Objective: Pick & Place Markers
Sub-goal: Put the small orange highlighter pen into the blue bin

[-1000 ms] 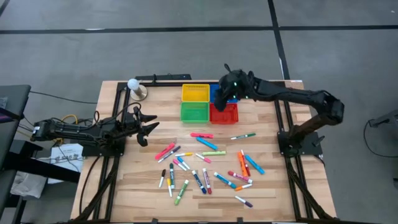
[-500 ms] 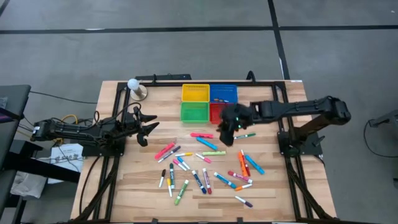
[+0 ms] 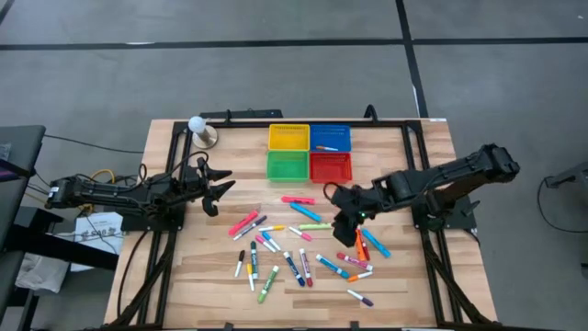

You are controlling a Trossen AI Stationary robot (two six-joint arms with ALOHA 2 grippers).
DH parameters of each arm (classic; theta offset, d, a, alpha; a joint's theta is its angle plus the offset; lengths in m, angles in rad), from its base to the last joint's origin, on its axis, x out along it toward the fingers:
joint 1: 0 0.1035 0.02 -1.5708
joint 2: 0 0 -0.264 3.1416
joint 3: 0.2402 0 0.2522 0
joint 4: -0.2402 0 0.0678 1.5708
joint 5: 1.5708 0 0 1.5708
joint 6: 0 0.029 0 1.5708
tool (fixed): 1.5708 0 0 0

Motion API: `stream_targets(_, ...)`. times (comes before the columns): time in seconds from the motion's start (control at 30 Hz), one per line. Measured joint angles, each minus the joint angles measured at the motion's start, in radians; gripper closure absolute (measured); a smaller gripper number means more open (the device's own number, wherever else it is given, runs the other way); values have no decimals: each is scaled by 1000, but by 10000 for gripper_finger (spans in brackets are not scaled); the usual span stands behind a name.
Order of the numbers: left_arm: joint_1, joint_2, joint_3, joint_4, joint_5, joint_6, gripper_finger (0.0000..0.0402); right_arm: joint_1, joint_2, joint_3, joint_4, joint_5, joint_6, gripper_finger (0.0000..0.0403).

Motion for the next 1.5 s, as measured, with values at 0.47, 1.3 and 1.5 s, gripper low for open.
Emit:
stream_targets(0.47,0,0,0,0,0,0,241,182,31,0,-25,0,146,313)
stream_targets(1.3,0,0,0,0,0,-3,241,384,29,-41,-34,0,129,313)
stream_targets(1.5,0,0,0,0,0,-3,241,402,29,-41,-47,0,109,313)
